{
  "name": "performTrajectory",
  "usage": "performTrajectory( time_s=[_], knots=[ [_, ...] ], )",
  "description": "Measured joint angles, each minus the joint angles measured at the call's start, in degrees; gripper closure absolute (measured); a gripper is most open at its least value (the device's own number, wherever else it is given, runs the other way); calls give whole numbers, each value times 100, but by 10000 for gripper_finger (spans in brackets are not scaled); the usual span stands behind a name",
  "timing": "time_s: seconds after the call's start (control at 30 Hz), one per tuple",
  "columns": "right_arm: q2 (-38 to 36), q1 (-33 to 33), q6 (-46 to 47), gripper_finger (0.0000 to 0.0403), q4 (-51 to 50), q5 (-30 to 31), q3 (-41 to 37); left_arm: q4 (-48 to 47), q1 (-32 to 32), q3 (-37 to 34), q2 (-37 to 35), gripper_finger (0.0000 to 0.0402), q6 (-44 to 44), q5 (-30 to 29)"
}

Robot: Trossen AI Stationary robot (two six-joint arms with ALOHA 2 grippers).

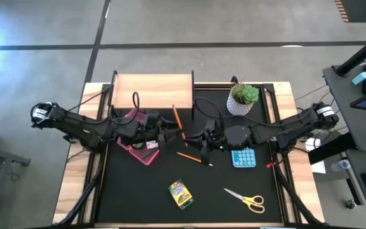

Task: Pack school essentials
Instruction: Put the top pencil into the pencil box

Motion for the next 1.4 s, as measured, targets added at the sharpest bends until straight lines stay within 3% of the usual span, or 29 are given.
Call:
performTrajectory(
  time_s=[0.37,0.53,0.8,0.93,1.07,1.23,1.4],
  knots=[
    [0,-4,79,389,-68,-17,0,11,-4,0,2,390,112,13],
    [-12,-4,455,353,-491,-67,13,-9,-2,0,13,389,160,13],
    [-340,-17,1039,246,-1861,-577,36,-275,-2,2,1,390,162,195],
    [-480,-16,1362,211,-3039,-568,244,-1304,-2,2,0,390,-101,472],
    [-442,41,1552,201,-3689,-568,305,-3076,-5,2,-4,391,-682,511],
    [-119,111,1865,204,-4075,-570,138,-5283,19,2,2,391,-1371,388],
    [493,109,2039,209,-4070,-570,46,-6329,70,-123,68,391,-1806,110]
  ],
)
